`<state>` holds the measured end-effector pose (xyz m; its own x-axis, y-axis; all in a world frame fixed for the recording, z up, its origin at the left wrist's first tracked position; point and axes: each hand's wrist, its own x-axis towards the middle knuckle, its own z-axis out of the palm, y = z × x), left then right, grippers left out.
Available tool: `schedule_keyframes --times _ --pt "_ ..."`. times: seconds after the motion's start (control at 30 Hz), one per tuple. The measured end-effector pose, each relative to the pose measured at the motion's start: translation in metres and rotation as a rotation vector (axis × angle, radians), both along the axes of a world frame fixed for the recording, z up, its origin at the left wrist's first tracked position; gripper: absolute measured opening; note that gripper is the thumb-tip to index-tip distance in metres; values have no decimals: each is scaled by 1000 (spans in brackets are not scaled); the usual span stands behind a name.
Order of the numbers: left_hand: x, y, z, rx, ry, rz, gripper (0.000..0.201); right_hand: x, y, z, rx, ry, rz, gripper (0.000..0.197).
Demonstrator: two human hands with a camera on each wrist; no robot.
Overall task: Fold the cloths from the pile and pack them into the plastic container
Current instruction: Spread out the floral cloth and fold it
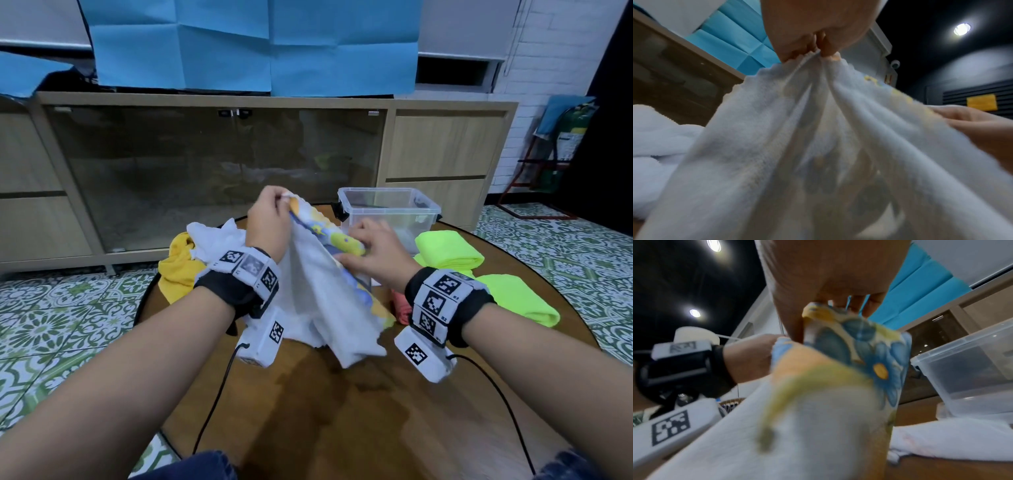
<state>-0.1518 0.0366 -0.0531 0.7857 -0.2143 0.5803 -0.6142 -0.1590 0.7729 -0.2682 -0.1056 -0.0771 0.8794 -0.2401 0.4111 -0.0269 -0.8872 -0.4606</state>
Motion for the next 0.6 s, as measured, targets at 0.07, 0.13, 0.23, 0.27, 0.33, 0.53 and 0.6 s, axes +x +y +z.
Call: schedule_keyframes --times 0.07,0.13,0.23,0.27,0.33,0.53,0.6 --pt "8 5 7 -60 19 59 23 -2 6 9 15 9 75 36" --pt "18 13 6 -50 72 116 25 -7 9 15 -67 198 54 37" --pt "38 30 -8 40 165 172 27 -10 2 9 -354 408 -95 43" --pt "44 35 -14 91 179 174 28 -11 -1 7 -385 419 -147 40" --pt "50 40 -22 191 184 171 29 -11 -7 6 -349 359 -209 30" --pt "52 43 -21 164 218 234 30 -3 -19 7 -15 -49 -217 18" --pt "52 43 -22 169 203 221 30 -1 -22 6 65 15 -283 19"
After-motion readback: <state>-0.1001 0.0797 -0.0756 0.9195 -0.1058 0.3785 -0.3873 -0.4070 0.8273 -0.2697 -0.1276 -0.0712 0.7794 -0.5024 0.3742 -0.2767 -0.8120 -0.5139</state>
